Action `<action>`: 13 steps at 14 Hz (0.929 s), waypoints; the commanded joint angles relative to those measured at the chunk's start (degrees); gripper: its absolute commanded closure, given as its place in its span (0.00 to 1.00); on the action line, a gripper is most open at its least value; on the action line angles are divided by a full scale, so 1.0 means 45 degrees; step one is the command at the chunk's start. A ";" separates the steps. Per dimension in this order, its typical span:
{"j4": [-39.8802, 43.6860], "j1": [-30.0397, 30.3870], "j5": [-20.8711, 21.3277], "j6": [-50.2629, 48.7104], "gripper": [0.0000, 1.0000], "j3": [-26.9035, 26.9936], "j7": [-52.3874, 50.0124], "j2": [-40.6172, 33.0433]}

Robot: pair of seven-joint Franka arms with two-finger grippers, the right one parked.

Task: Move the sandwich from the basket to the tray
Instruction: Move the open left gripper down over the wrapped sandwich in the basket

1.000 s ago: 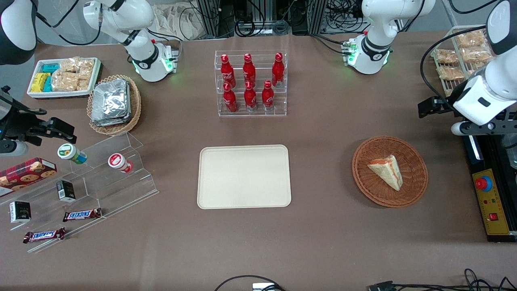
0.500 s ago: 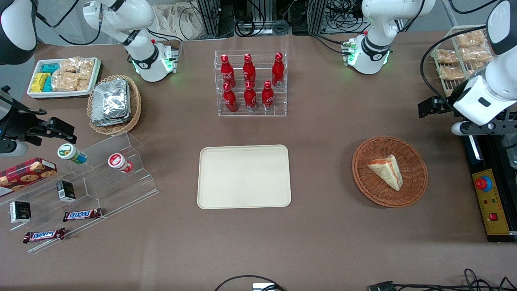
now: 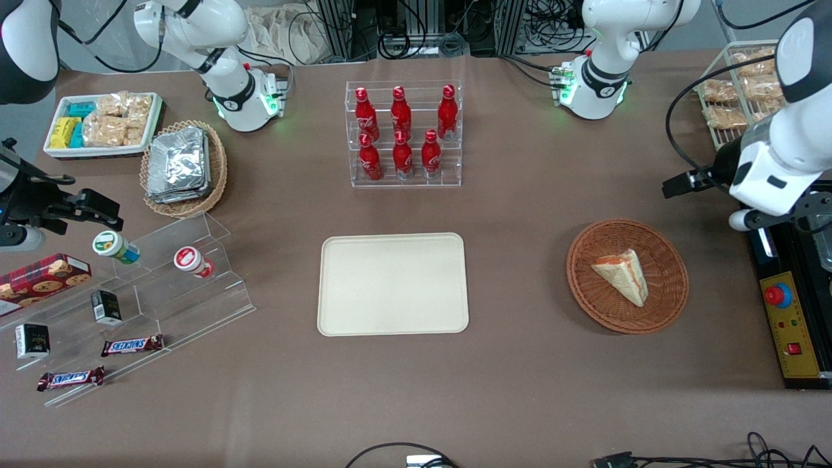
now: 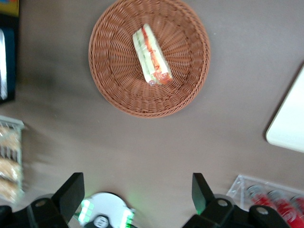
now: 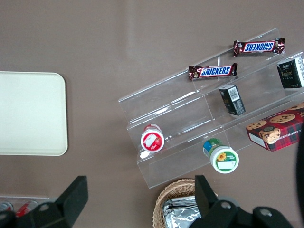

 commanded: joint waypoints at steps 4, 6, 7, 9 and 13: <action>0.0027 0.1480 -0.0284 0.1194 0.00 0.0043 -0.0844 0.2067; 0.0046 0.1481 -0.0264 0.1741 0.00 0.0063 -0.1309 0.3082; 0.0008 0.1461 -0.0245 0.2150 0.00 0.0063 -0.1641 0.3435; -0.0012 0.1442 -0.0303 0.2796 0.00 0.0043 -0.1878 0.4022; -0.0148 0.1305 -0.0479 0.3831 0.00 -0.0015 -0.2522 0.5116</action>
